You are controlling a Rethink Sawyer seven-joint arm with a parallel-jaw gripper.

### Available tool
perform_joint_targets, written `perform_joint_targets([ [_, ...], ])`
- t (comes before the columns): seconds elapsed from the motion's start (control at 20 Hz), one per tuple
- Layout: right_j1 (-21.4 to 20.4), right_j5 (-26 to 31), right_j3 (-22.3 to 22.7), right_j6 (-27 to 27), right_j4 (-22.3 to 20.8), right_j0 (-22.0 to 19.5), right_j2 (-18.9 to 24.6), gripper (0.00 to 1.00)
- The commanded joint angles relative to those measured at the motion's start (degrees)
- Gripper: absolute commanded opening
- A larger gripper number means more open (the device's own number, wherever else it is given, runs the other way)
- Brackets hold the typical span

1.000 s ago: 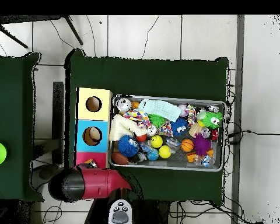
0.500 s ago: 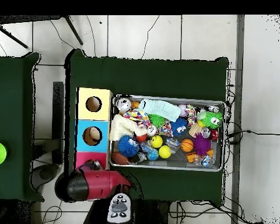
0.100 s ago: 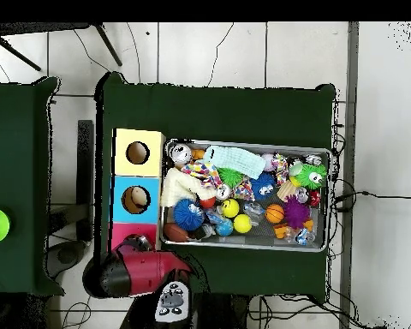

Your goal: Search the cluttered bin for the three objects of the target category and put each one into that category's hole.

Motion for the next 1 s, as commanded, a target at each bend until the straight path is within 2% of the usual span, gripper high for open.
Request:
perform_joint_targets([
  [0.05, 7.47, -3.45, -1.29, 12.57, -0.48, -2.37, 0.80, 0.00],
  [0.25, 5.57, -1.97, 0.91, 13.25, 0.35, -4.15, 2.94, 0.00],
  [0.3, 5.43, -1.37, 1.17, 13.45, 0.75, -4.52, 3.33, 1.00],
  [0.4, 5.04, -4.60, 2.49, 14.84, 0.62, -5.82, 4.54, 1.00],
  [0.65, 2.49, -4.36, 4.88, 14.92, 0.29, -7.96, 6.96, 1.00],
  [0.9, 1.18, -2.37, 4.35, 15.38, 1.73, -7.85, 7.62, 1.00],
  [1.0, -0.56, -0.68, 4.75, 15.91, 2.71, -7.60, 7.62, 1.00],
])
